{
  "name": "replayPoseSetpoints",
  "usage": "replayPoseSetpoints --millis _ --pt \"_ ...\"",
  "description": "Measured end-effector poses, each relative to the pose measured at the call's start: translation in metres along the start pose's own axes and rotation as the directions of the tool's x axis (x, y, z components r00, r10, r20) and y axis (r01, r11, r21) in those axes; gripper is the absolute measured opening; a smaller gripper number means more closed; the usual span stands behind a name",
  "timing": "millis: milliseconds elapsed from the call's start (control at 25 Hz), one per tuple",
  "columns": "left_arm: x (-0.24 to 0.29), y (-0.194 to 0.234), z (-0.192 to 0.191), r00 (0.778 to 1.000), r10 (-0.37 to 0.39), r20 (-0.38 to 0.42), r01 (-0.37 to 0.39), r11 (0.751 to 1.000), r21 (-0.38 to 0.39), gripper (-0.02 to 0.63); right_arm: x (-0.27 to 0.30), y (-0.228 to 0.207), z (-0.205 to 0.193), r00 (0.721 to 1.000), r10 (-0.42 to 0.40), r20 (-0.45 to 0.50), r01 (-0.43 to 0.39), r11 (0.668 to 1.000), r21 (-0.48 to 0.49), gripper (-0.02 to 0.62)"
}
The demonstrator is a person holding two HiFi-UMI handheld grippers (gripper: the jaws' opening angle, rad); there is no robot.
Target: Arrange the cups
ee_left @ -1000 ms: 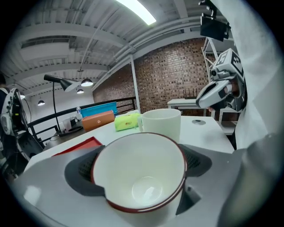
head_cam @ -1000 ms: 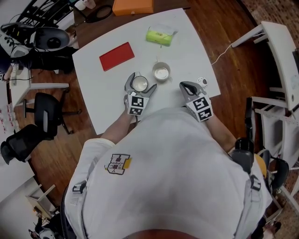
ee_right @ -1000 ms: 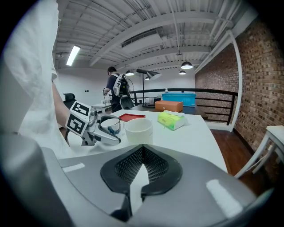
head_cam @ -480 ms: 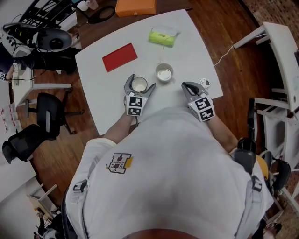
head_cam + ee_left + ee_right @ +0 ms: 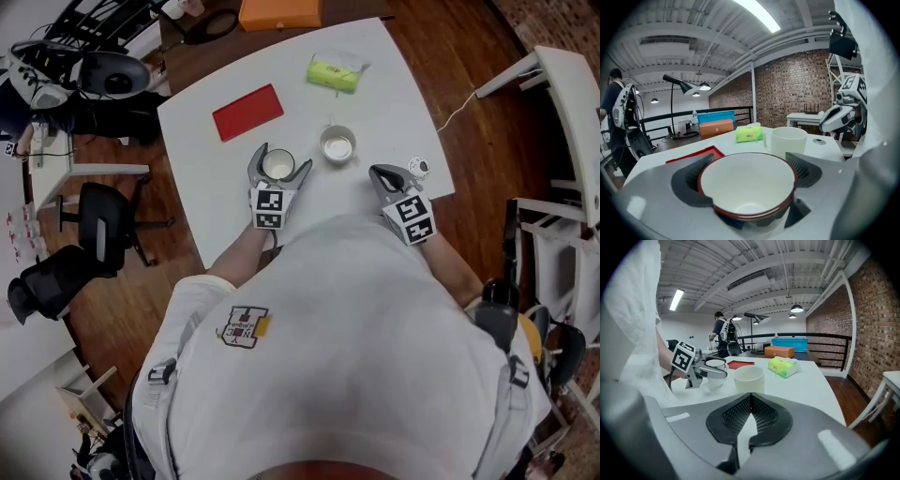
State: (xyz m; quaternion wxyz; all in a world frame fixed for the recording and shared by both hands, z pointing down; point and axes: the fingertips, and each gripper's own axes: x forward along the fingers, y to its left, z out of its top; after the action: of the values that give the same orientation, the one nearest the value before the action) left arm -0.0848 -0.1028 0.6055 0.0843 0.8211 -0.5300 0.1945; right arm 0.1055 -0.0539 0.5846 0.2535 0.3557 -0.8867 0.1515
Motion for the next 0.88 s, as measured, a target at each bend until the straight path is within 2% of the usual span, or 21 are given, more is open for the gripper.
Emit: replayPoseSetpoints --millis 160,440,800,880 --pt "-0.002 -0.003 -0.01 1.0 0.0 0.007 0.0 0.999 0.034 0.48 0.002 0.008 0.003 1.0 0.016 -0.006 -0.016 1.0 -0.014 0.0" --pt "-0.021 0.006 -0.035 0.999 0.043 0.007 -0.043 0.998 0.054 0.48 0.004 0.01 0.002 1.0 0.007 -0.011 -0.007 1.0 0.01 0.0" --pt "-0.032 0.008 -0.044 0.997 0.03 -0.066 -0.025 0.997 0.077 0.493 0.012 0.019 0.001 1.0 0.022 -0.022 -0.022 1.0 0.001 0.0" --pt "-0.032 0.01 -0.045 0.997 0.03 -0.077 -0.023 0.996 0.088 0.447 0.013 0.019 0.0 0.999 0.021 -0.025 -0.021 1.0 -0.002 0.0"
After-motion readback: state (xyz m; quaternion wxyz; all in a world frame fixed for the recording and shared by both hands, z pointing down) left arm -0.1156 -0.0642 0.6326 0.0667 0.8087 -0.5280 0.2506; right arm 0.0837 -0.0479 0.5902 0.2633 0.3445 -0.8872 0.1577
